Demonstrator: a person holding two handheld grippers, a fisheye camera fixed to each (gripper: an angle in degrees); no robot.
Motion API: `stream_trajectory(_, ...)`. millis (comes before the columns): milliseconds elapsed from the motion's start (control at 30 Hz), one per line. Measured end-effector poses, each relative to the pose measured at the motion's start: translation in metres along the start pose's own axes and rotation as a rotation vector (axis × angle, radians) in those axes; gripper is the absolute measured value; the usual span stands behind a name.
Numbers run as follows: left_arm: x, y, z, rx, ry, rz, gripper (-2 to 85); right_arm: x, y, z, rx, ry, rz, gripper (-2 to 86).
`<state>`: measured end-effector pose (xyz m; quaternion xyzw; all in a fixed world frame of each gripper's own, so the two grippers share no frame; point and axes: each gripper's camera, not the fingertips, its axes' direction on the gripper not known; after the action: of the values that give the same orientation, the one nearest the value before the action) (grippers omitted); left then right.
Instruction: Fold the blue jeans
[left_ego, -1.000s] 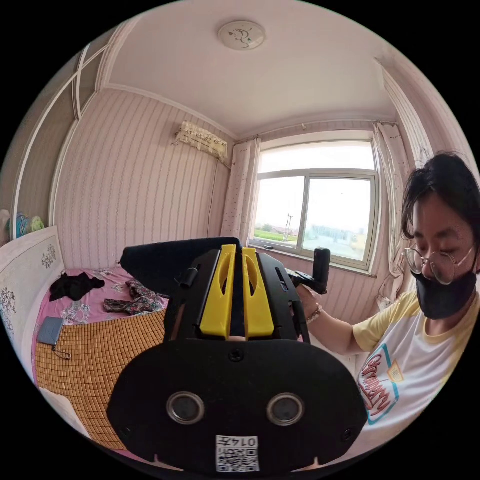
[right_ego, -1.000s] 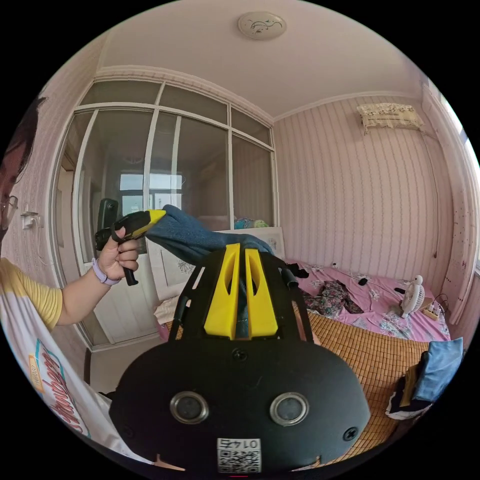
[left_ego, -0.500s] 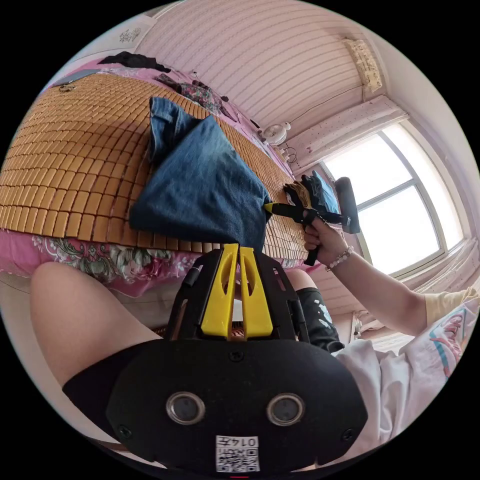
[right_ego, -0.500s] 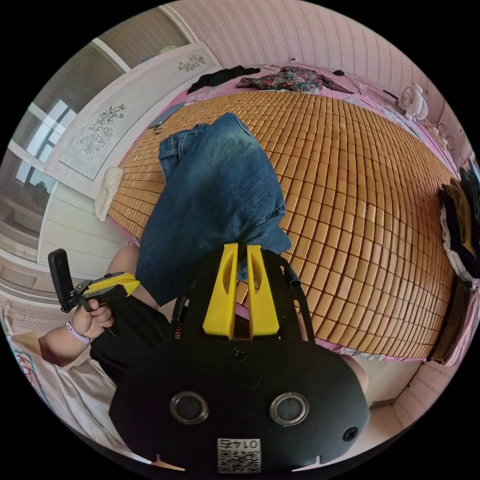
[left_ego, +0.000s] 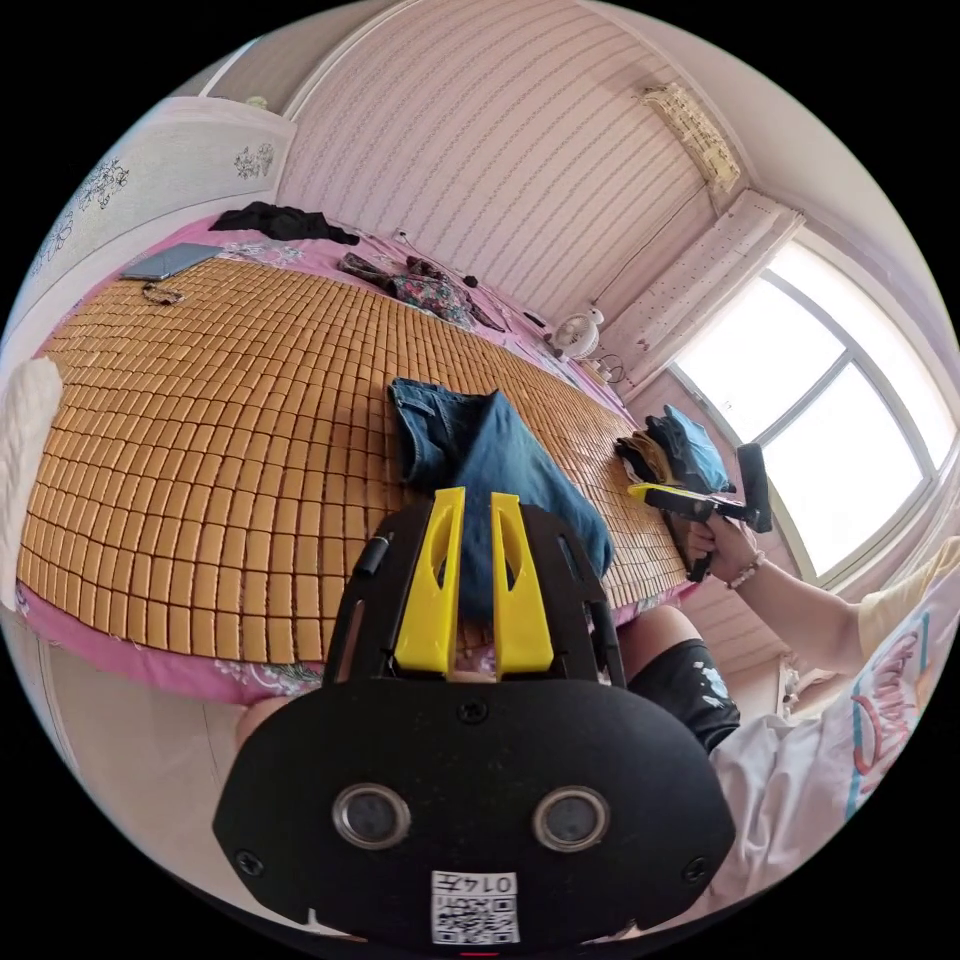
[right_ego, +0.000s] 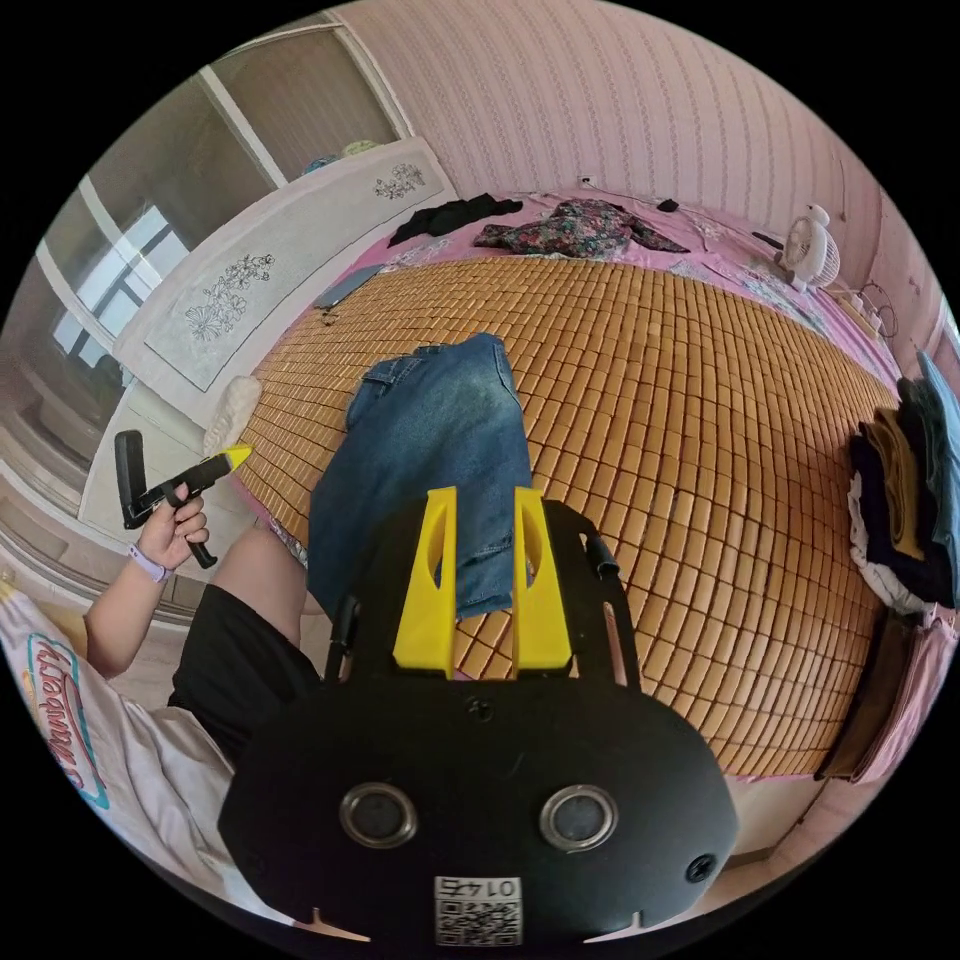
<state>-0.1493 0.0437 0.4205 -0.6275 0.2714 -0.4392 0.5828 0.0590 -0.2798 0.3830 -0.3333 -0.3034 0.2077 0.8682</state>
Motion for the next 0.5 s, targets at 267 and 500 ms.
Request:
stream_trajectory(267,-0.037,-0.102,0.088,-0.065,-0.106,-0.011,9.8,-0.140,0.004,0.138,-0.319,-0.009,-0.639,11.4)
stream_trajectory(500,-0.064,-0.097,0.148,-0.236,-0.205,-0.083,7.1,-0.101,0.001,0.155,-0.300,-0.025,-0.464,9.3)
